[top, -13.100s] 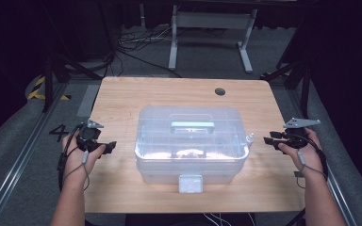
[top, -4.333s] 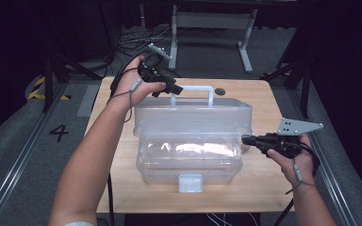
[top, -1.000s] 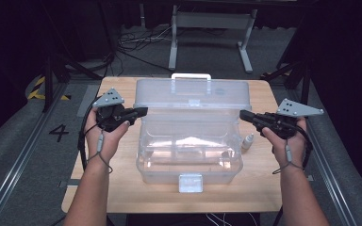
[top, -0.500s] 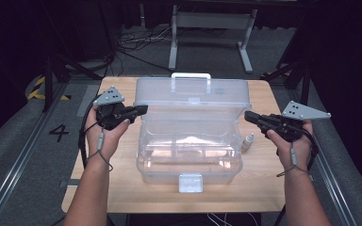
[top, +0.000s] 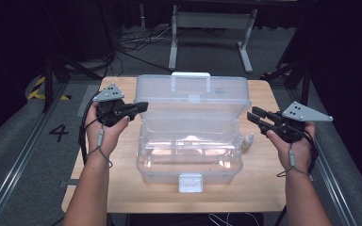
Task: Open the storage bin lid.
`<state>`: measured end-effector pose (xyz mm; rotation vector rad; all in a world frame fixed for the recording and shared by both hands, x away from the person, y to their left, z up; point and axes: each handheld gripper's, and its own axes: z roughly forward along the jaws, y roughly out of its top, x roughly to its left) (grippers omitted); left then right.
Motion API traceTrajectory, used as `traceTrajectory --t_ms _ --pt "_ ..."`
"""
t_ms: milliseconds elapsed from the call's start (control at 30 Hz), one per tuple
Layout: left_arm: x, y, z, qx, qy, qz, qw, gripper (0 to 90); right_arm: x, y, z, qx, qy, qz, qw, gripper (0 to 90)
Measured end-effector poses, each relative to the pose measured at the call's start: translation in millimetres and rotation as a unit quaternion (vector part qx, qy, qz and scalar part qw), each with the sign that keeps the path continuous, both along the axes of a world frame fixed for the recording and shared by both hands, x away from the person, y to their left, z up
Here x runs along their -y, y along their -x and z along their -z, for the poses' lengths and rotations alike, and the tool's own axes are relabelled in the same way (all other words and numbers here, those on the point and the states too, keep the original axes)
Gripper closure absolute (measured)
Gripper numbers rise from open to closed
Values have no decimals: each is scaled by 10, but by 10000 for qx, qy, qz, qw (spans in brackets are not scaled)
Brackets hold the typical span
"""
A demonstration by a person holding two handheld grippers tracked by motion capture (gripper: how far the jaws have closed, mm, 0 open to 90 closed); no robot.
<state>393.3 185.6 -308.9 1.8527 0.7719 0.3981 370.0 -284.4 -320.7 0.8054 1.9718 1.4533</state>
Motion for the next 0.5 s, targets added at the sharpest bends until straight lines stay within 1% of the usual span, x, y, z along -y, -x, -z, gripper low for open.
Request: traceTrajectory --t_ms 100,167,233,367,500 --pt "0 -22 -4 3 31 18 10000 896 -51 -19 -5 47 85 166 9998 599" --pt "-7 -38 -3 10 62 46 10000 896 -85 -41 -17 87 119 261 9996 576" --pt "-15 -49 -4 2 82 74 9999 897 -115 -66 -37 82 105 328 9994 558" --pt "-16 -65 0 8 97 92 9999 897 -170 -117 -76 143 44 517 9985 544" --pt "-26 -87 14 -19 104 100 9999 897 -227 -184 -75 151 2 658 9977 537"
